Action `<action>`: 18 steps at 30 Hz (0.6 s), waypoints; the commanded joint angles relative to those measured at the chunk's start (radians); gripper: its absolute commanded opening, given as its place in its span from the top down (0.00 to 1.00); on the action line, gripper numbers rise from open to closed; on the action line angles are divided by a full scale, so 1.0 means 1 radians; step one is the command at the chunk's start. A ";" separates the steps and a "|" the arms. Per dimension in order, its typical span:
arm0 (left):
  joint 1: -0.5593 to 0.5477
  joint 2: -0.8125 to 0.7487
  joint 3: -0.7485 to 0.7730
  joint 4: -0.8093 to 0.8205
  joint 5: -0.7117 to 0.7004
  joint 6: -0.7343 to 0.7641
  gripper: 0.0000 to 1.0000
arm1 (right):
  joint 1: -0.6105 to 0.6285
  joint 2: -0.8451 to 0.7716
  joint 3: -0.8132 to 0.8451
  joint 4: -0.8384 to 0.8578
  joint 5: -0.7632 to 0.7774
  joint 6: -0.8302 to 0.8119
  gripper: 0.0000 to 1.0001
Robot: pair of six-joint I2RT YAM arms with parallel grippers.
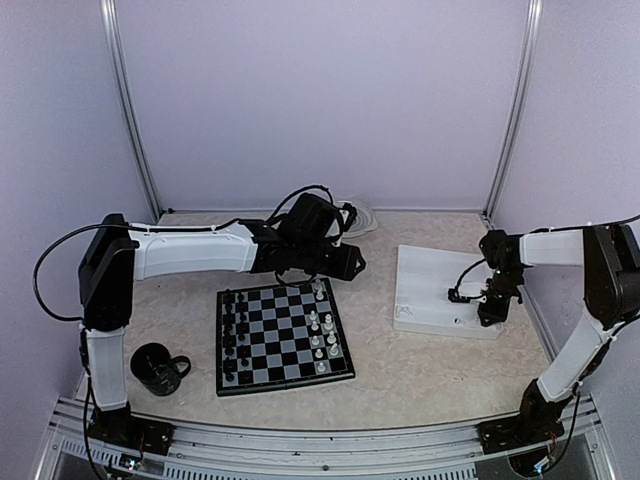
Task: Set up the chess pieces on the board
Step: Pick up the king from the storage box, then pass from the right arm to the left
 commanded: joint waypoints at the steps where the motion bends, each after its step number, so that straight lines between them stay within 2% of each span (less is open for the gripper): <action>1: -0.003 0.022 0.032 0.015 0.030 -0.006 0.51 | -0.017 0.017 -0.004 -0.037 -0.026 0.008 0.86; 6: -0.004 0.015 0.026 0.030 0.063 -0.020 0.51 | -0.017 -0.031 0.088 -0.106 -0.147 0.046 0.88; 11: -0.010 0.003 0.002 0.106 0.131 -0.046 0.51 | -0.005 -0.076 0.225 -0.166 -0.407 0.100 0.88; 15: -0.016 0.019 0.020 0.172 0.234 -0.099 0.51 | 0.053 -0.104 0.296 -0.152 -0.582 0.158 0.88; 18: -0.027 0.037 0.045 0.232 0.294 -0.138 0.51 | 0.132 -0.123 0.310 -0.108 -0.624 0.193 0.88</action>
